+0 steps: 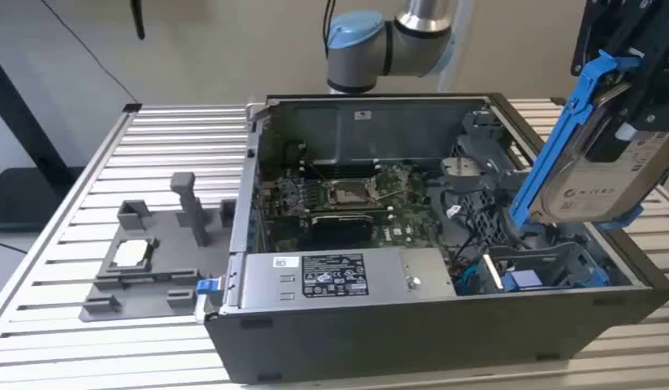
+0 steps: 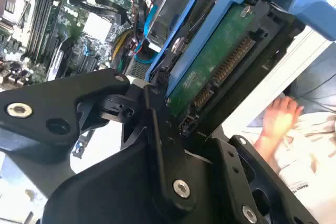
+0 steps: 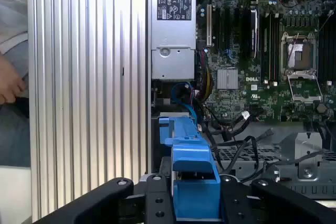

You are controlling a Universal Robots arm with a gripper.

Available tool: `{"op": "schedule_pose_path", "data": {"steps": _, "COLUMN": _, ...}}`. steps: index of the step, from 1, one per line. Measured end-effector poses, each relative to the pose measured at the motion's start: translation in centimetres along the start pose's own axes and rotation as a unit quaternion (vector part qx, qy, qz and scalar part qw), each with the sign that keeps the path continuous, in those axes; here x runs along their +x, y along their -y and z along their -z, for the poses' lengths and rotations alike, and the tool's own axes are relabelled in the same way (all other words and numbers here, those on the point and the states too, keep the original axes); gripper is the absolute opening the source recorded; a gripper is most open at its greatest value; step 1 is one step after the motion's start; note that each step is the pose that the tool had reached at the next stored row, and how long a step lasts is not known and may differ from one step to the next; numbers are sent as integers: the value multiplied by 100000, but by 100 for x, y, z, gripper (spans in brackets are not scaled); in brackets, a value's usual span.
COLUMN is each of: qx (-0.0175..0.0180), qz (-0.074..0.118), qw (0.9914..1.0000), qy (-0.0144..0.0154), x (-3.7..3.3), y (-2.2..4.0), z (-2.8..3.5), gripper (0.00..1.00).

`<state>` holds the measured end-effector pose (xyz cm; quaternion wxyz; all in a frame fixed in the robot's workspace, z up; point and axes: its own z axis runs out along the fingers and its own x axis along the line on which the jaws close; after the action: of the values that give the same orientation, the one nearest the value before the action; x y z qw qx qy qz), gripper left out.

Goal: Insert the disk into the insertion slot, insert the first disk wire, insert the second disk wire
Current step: 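Insert the disk into the insertion slot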

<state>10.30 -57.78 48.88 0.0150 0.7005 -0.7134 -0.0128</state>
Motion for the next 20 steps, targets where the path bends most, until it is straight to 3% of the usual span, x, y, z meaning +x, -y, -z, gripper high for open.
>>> {"op": "schedule_pose_path", "data": {"steps": 13, "qx": 0, "qz": 0, "qw": 100000, "qy": 10, "x": -1, "y": 0, "z": -11, "gripper": 33}}
{"op": "schedule_pose_path", "data": {"steps": 20, "qx": 2, "qz": -1, "qw": 100000, "qy": 2, "x": -1, "y": 4, "z": -104, "gripper": 33}}
